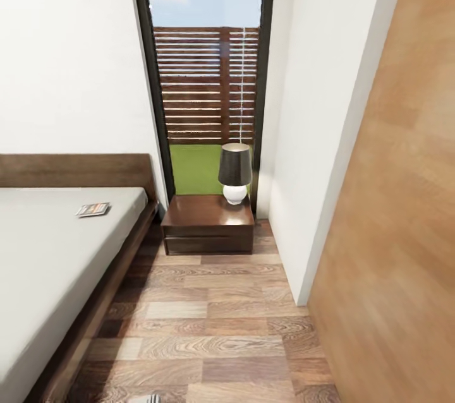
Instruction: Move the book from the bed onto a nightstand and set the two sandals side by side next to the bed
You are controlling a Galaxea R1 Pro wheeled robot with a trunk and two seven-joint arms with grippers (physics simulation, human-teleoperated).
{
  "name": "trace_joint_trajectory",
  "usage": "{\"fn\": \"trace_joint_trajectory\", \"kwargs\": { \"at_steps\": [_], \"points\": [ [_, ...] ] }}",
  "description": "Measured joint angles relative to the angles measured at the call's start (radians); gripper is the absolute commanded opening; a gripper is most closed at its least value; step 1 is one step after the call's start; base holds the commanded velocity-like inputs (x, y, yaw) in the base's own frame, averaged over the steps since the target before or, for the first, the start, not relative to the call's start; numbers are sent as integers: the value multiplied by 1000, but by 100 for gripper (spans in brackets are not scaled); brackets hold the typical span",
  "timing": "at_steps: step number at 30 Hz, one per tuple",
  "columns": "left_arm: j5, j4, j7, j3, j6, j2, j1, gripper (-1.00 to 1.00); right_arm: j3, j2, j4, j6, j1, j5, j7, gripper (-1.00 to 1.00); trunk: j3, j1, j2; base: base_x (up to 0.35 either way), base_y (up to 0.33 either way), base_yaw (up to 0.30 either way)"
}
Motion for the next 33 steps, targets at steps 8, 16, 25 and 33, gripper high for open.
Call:
{"fn": "trace_joint_trajectory", "kwargs": {
  "at_steps": [8,16,25,33],
  "points": [
    [0,0,0,0,0,0,0,100,0,0,0,0,0,0,0,100,0,0,0,0,0,240],
    [0,0,0,0,0,0,0,100,0,0,0,0,0,0,0,100,0,0,0,1,0,121],
    [0,0,0,0,0,0,0,100,0,0,0,0,0,0,0,100,0,0,0,153,-37,30],
    [0,0,0,0,0,0,0,100,0,0,0,0,0,0,0,100,0,0,0,182,-4,1]
  ]
}}
